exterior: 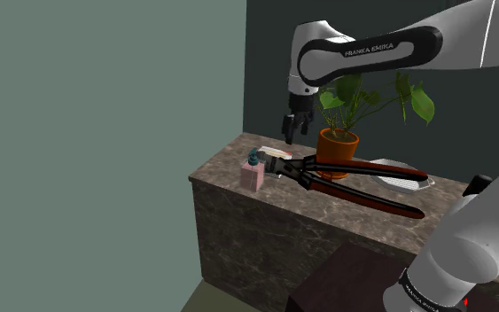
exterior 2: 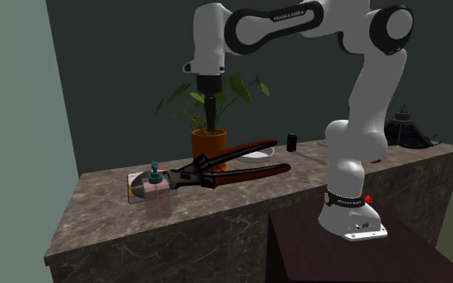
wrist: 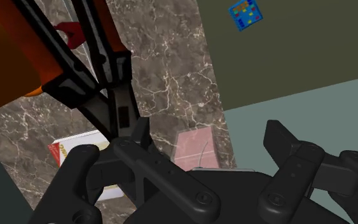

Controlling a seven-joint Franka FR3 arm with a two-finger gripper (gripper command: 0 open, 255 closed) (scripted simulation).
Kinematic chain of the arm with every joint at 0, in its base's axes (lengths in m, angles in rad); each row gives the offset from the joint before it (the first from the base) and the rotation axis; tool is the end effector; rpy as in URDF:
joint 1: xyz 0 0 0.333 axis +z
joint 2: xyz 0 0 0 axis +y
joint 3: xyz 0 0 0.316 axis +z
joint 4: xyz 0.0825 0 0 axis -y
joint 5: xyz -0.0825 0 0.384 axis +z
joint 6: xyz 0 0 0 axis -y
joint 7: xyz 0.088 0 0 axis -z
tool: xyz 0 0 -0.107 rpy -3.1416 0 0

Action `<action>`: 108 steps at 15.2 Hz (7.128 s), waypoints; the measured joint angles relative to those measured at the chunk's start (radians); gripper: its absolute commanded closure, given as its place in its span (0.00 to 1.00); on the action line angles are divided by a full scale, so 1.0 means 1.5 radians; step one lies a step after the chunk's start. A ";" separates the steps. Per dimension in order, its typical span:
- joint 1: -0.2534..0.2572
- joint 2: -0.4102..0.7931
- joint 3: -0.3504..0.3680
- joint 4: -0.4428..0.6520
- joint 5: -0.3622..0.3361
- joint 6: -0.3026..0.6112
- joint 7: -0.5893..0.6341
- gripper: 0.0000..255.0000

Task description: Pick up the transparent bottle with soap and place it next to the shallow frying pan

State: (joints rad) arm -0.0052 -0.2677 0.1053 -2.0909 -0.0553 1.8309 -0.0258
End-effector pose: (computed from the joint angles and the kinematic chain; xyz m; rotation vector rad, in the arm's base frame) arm 0.4752 0.0471 0.5367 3.0534 0.2085 0.0137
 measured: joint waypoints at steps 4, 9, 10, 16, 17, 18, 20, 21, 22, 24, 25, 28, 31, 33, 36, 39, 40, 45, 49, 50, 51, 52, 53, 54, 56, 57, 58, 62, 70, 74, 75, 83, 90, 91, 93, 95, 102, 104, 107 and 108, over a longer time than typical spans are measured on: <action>0.005 0.109 0.022 0.068 -0.035 0.030 0.037 0.00; 0.015 0.241 0.035 0.179 -0.086 0.036 0.072 0.00; 0.019 0.268 0.036 0.197 -0.097 0.041 0.081 0.00; 0.045 0.424 0.034 0.350 -0.153 0.024 0.110 0.00; 0.046 0.433 0.033 0.351 -0.156 0.030 0.112 0.00; 0.047 0.438 0.033 0.351 -0.158 0.035 0.115 0.00; 0.045 0.444 0.031 0.340 -0.161 0.052 0.116 0.00; 0.044 0.446 0.031 0.333 -0.162 0.061 0.118 0.00; 0.043 0.446 0.030 0.328 -0.162 0.066 0.117 0.00; 0.041 0.450 0.029 0.321 -0.164 0.077 0.118 0.00; 0.041 0.450 0.029 0.320 -0.164 0.079 0.118 0.00; 0.041 0.451 0.029 0.319 -0.164 0.080 0.119 0.00; 0.041 0.450 0.028 0.320 -0.165 0.080 0.119 1.00; 0.041 0.450 0.028 0.319 -0.165 0.080 0.119 1.00; 0.041 0.449 0.028 0.319 -0.165 0.081 0.119 1.00; 0.041 0.449 0.028 0.318 -0.165 0.081 0.119 1.00; 0.041 0.450 0.028 0.319 -0.165 0.081 0.119 1.00; 0.041 0.441 0.030 0.341 -0.160 0.049 0.110 1.00; 0.043 0.432 0.032 0.363 -0.156 0.019 0.105 1.00; 0.044 0.432 0.032 0.372 -0.155 0.011 0.103 1.00; 0.042 0.427 0.032 0.372 -0.154 0.005 0.100 1.00; 0.043 0.427 0.033 0.382 -0.153 -0.005 0.099 1.00; 0.044 0.425 0.033 0.389 -0.153 -0.013 0.097 1.00; 0.044 0.424 0.033 0.395 -0.152 -0.020 0.095 1.00; 0.044 0.426 0.033 0.416 -0.151 -0.038 0.090 1.00; 0.045 0.423 0.033 0.419 -0.150 -0.045 0.089 1.00; 0.044 0.422 0.033 0.427 -0.150 -0.053 0.086 1.00; 0.047 0.422 0.034 0.463 -0.149 -0.087 0.079 1.00; -0.025 0.368 0.003 0.387 -0.137 -0.043 -0.013 1.00; -0.063 0.346 -0.018 0.356 -0.132 -0.020 -0.068 1.00; -0.071 0.344 -0.023 0.351 -0.131 -0.015 -0.080 1.00; -0.146 0.340 -0.066 0.342 -0.118 0.018 -0.195 1.00; -0.208 0.364 -0.096 0.371 -0.100 0.042 -0.295 1.00; -0.216 0.370 -0.099 0.381 -0.089 0.046 -0.310 1.00; -0.231 0.382 -0.109 0.408 -0.053 0.043 -0.338 1.00; -0.249 0.408 -0.128 0.448 -0.006 0.030 -0.377 1.00; -0.309 0.506 -0.174 0.568 -0.042 0.013 -0.475 1.00; -0.334 0.544 -0.178 0.632 -0.031 -0.009 -0.504 1.00; -0.373 0.599 -0.182 0.718 -0.016 -0.035 -0.546 1.00; -0.386 0.632 -0.182 0.774 -0.010 -0.056 -0.557 1.00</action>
State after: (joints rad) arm -0.5835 0.6802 -0.1678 -0.9299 -0.0705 1.7470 -0.8611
